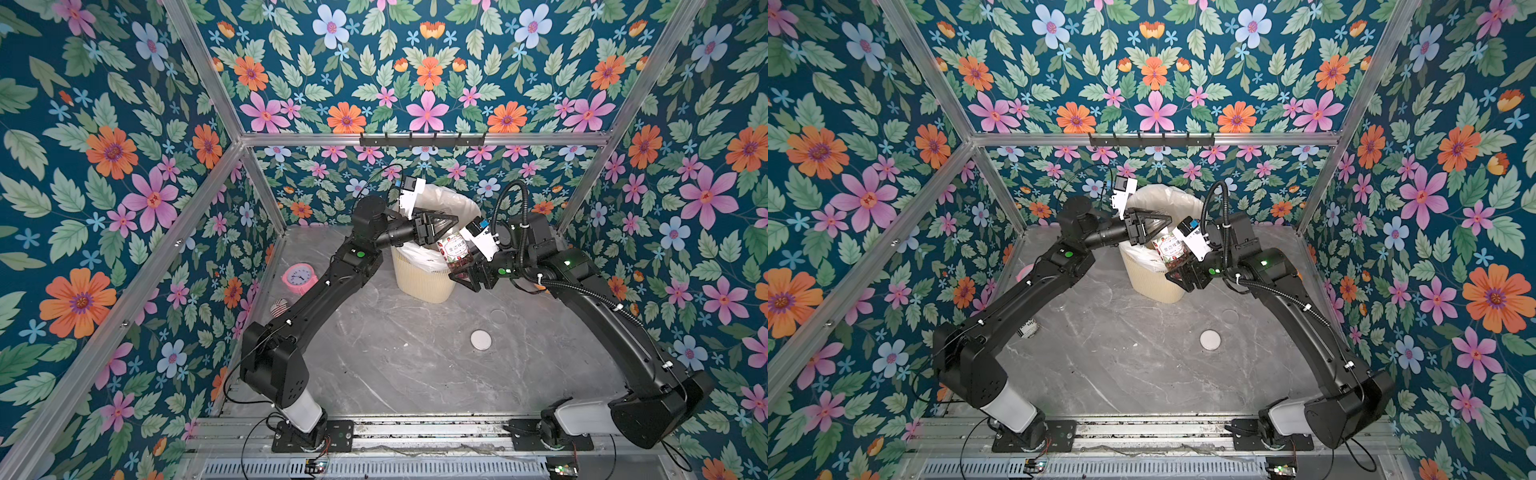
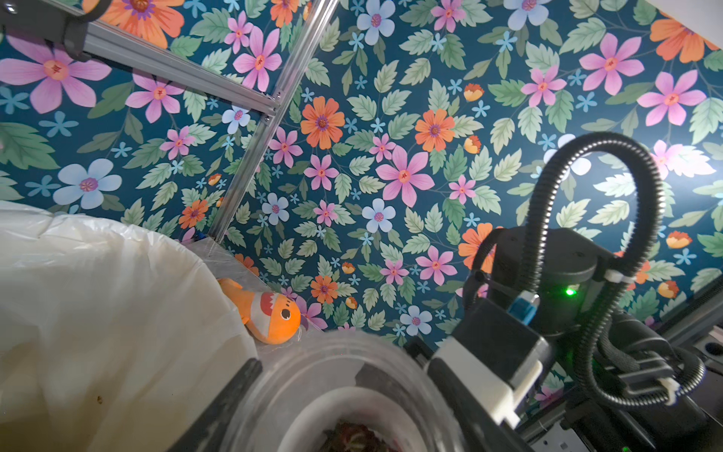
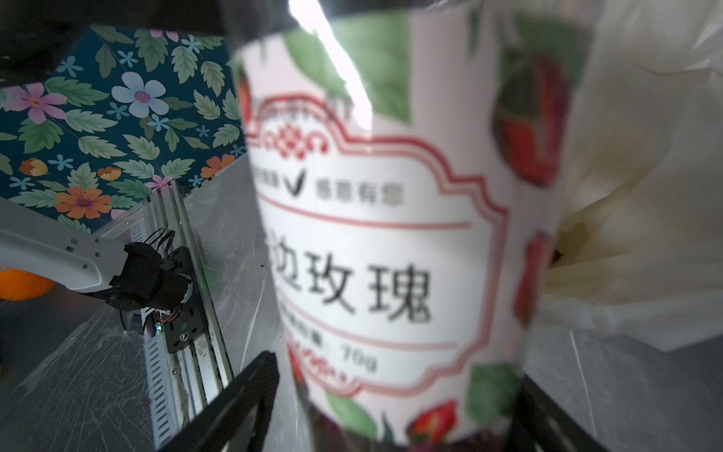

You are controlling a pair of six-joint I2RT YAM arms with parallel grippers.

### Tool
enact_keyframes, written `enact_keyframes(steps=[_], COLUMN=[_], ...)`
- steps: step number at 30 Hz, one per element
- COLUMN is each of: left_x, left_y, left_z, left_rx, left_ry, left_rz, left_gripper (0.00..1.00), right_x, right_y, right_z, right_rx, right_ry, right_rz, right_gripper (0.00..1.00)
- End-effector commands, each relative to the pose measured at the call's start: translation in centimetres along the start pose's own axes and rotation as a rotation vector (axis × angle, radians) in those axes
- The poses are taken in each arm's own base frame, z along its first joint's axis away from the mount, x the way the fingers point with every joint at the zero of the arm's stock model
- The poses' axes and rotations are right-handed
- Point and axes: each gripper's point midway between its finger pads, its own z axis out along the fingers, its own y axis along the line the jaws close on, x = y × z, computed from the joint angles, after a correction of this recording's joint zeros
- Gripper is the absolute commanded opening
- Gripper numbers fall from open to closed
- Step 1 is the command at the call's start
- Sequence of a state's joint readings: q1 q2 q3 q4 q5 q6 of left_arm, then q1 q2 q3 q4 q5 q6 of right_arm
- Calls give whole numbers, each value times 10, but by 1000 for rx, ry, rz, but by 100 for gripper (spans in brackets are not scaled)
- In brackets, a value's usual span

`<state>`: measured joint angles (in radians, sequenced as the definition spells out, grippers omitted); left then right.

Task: Empty the moldy dried flower tea in the jars
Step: Pour the moldy dried flower tea into the trash bin.

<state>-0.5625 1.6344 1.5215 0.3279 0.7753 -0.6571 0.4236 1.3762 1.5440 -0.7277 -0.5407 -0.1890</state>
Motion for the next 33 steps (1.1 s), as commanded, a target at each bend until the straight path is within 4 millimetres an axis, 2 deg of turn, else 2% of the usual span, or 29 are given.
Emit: enact_keyframes(steps=[1,4,7,14,18,25,29,33], left_x=[-20,-27,-40,-77,-91,-113,-119,-118], left_y=[4,14,15,2,8,16,11,22], left_z=[-1,-4,-5,-3,-4,-10,5,10], left_rx=[-22,-58,-66,3,-3,-41,9,15], left_ry=[-84,-119,-169,-297,-391,-603,-668,-728], left_rz=[16,1,-7,-56,-93,-136,-138,-170], left_gripper=[63,63,63,63,62,67,67,66], right_x=[-13,-23,-35,-71,-84,-92,-102,-102], right_y=[2,-5,-11,-22,-32,-56,-71,-92], right_z=[-7,-20,-34,-69,-85,-92,-88,-96], right_rx=[-27,-21,-10,42,68,42,-78,-152], right_ry=[-50,-98,-161,-330,-468,-645,-778,-971], right_rz=[1,50,122,352,515,830,1023,1190], right_gripper=[87,92,95,95,94,93,91,89])
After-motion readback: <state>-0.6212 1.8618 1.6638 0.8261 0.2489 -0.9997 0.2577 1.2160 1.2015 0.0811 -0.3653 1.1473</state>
